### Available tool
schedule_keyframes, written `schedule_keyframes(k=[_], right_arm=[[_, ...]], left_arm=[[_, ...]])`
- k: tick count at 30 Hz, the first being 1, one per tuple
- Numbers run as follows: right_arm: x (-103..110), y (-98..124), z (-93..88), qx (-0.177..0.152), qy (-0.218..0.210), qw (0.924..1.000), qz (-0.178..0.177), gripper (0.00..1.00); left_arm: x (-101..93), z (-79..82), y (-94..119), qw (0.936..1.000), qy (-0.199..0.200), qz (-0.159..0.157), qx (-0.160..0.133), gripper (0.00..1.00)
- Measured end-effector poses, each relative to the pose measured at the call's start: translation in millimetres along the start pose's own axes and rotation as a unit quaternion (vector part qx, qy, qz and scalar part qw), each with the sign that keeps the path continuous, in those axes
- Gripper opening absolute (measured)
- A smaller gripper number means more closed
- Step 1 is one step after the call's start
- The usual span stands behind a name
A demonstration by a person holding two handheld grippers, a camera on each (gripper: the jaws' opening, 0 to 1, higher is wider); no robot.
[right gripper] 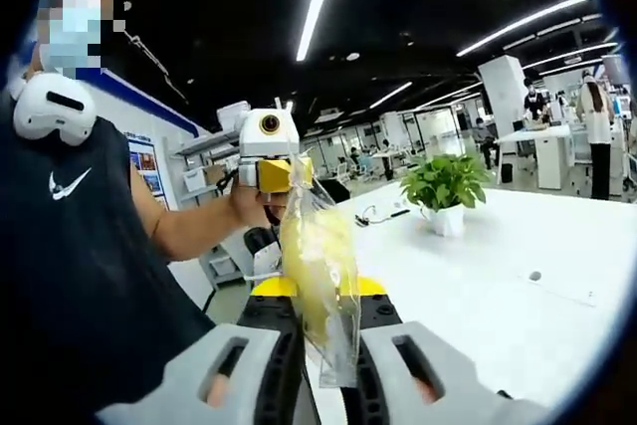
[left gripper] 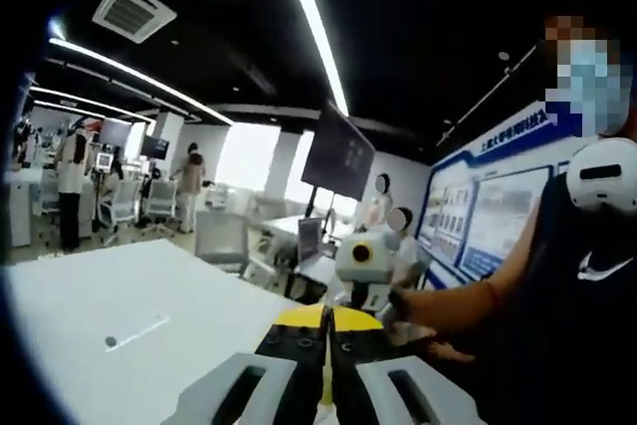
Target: Compare the silicone blocks by pressing each to a similar depth, holding the contact briefly, and releasing to observe deformation and rebound differences across the visible hardness samples.
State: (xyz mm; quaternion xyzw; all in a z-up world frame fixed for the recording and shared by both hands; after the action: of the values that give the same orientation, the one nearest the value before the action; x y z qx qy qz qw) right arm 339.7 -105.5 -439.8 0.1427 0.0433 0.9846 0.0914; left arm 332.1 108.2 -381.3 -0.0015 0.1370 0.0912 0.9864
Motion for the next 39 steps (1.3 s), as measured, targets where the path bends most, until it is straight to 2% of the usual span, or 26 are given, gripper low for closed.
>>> schedule_keyframes(k=[2,3,5,10,11,12,14,16,18,21,22,28,34,39], right_arm=[[0,0,-2.3,0.009,0.001,1.0,-0.002,0.04],[0,0,-3.8,0.017,0.007,0.9998,-0.002,0.03],[1,-1,-5.3,0.021,0.006,0.9997,-0.004,0.03],[0,-3,-9.4,0.037,-0.004,0.9993,0.004,0.02],[0,-4,-11.1,0.038,0.004,0.9993,0.001,0.01],[0,-4,-11.9,0.044,0.002,0.999,0.002,0.01],[1,-4,-11.9,0.046,0.0,0.9989,0.007,0.01],[2,-4,-11.3,0.047,0.003,0.9989,0.006,0.01],[0,-3,-11.3,0.052,0.013,0.9986,-0.003,0.01],[0,-3,-12.5,0.058,0.008,0.9983,0.0,0.01],[0,-3,-12.6,0.057,0.006,0.9984,0.0,0.01],[-4,-5,-9.0,0.048,-0.002,0.9989,0.0,0.01],[-4,-3,-11.6,0.052,0.006,0.9986,-0.013,0.0],[-5,-1,-12.4,0.054,0.005,0.9984,-0.015,0.0]], left_arm=[[1.2,-1.6,0,1.0,-0.001,-0.005,0.008,0.0],[0.7,-3.9,2,0.9992,-0.025,-0.017,0.027,0.0],[2.3,-4.8,3,0.9993,-0.021,-0.008,0.029,0.0],[4.2,-10.5,5,0.9987,-0.028,-0.009,0.042,0.0],[5.0,-11.8,5,0.9987,-0.021,-0.003,0.046,0.0],[1.7,-14.4,6,0.998,0.004,-0.018,0.06,0.0],[1.6,-14.2,7,0.9982,-0.024,-0.015,0.053,0.0],[5.0,-14.8,8,0.9986,-0.004,-0.017,0.049,0.0],[6.6,-15.7,7,0.9986,-0.006,-0.017,0.05,0.0],[2.8,-15.5,4,0.9976,-0.004,-0.011,0.068,0.0],[3.6,-14.1,6,0.9976,-0.018,0.0,0.067,0.0],[4.6,-11.6,7,0.9985,-0.002,0.013,0.053,0.0],[6.2,-17.5,4,0.999,0.008,0.012,0.043,0.0],[6.3,-17.2,2,0.9987,0.003,0.01,0.051,0.0]])
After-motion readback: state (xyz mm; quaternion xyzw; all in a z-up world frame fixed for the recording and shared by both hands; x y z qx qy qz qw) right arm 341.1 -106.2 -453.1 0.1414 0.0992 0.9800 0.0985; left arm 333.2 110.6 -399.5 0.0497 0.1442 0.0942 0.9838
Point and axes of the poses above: the point that each gripper's makers call its tool centre point, and the gripper's own axes: y roughly backward along the fingers, x roughly to its left, z roughly out of its top, the point moved 10 cm from there along y, roughly backward along the fingers, and after that the axes turned 5 degrees about -z, right-handed, at the moved point
